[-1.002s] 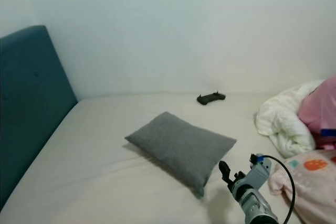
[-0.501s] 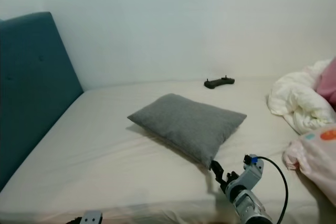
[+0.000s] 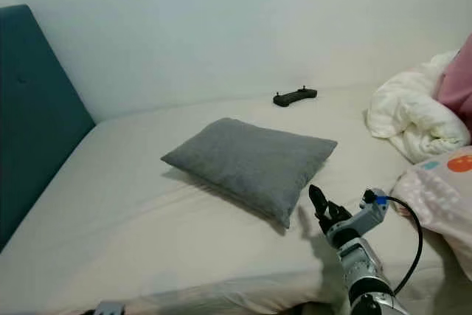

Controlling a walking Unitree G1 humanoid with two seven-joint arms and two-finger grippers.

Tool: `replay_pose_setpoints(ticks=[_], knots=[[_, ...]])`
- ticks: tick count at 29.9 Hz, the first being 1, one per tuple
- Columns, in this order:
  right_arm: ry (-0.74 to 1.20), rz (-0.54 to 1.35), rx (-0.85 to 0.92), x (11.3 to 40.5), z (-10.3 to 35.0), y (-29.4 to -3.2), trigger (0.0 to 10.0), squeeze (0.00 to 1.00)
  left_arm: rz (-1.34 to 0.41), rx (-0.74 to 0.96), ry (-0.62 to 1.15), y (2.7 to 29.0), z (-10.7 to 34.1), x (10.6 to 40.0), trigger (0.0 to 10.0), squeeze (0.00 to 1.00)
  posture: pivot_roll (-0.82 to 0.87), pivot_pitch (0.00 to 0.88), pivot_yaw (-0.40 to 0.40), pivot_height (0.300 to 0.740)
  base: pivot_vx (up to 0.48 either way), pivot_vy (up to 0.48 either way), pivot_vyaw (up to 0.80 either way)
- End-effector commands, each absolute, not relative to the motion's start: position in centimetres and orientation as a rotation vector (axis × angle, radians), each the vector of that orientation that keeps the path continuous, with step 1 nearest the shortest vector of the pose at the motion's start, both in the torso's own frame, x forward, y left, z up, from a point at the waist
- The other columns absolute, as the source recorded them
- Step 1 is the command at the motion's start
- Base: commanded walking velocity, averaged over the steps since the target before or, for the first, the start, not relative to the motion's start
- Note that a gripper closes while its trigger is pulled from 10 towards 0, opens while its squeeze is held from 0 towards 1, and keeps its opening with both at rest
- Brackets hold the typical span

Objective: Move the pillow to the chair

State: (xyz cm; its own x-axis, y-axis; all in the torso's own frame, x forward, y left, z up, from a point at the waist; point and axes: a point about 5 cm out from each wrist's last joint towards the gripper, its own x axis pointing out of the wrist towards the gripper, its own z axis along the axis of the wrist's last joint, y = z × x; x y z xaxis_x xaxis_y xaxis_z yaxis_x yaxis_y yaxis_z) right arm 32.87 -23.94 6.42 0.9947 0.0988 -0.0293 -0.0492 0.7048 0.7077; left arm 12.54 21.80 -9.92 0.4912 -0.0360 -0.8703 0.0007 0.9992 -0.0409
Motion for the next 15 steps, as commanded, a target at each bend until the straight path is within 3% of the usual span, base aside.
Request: replay_pose_setpoints(ticks=[1, 15], knots=[[0.057, 0.084, 0.813, 33.2, 6.7, -23.5, 10.0, 0.00, -0.025, -0.044, 1.121, 22.1, -10.4, 10.7, 10.0, 0.00, 0.11, 0.147, 0.142, 0.525, 0.000, 0.000, 0.00], [0.051, 0.082, 0.829, 35.9, 9.5, -21.9, 10.0, 0.00, -0.021, -0.043, 1.117, 23.3, -10.3, 9.7, 10.0, 0.00, 0.16, 0.165, 0.163, 0.525, 0.000, 0.000, 0.00]])
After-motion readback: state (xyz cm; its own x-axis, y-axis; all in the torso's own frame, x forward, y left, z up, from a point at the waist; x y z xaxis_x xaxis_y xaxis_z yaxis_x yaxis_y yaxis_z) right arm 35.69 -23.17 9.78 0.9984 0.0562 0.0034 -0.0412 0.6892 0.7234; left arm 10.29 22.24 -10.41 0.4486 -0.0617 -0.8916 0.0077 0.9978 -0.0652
